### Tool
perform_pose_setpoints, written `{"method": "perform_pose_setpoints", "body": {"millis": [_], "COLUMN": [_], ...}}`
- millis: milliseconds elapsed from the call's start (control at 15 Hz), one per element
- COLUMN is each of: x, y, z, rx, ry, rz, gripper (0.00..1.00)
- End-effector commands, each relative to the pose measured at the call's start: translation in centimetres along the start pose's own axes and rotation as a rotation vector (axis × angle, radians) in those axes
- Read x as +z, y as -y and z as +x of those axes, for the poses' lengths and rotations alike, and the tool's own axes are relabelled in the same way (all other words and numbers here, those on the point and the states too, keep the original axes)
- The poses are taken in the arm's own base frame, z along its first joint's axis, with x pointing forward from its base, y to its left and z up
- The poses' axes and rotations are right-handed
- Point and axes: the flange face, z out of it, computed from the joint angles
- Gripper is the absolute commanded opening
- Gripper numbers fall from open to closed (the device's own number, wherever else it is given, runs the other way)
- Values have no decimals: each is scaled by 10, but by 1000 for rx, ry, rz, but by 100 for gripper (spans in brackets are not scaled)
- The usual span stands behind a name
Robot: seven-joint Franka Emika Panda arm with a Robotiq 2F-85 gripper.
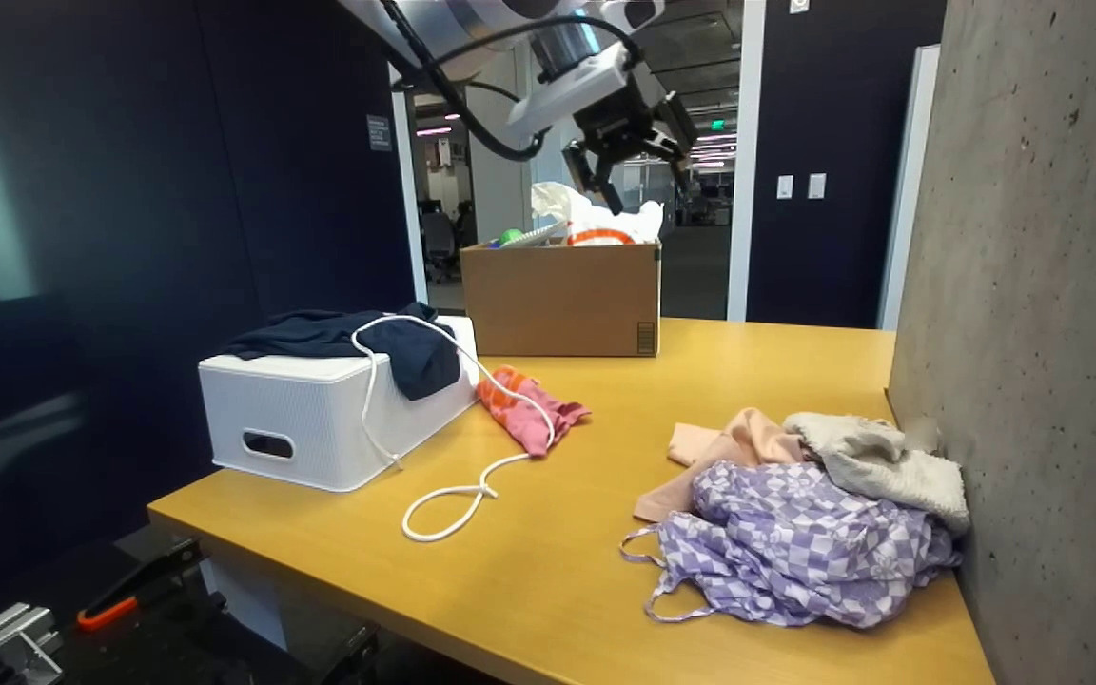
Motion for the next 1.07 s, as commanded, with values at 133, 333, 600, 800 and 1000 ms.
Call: {"method": "perform_pose_setpoints", "body": {"millis": [133,333,600,800,1000], "x": [-23,25,91,130,152], "y": [70,113,163,175,183], "z": [-41,-53,-64,-65,-57], "rx": [-120,-214,-418,-533,-588], "ry": [173,228,291,320,292], "rz": [119,182,239,248,224], "gripper": [100,100,100,100,100]}}
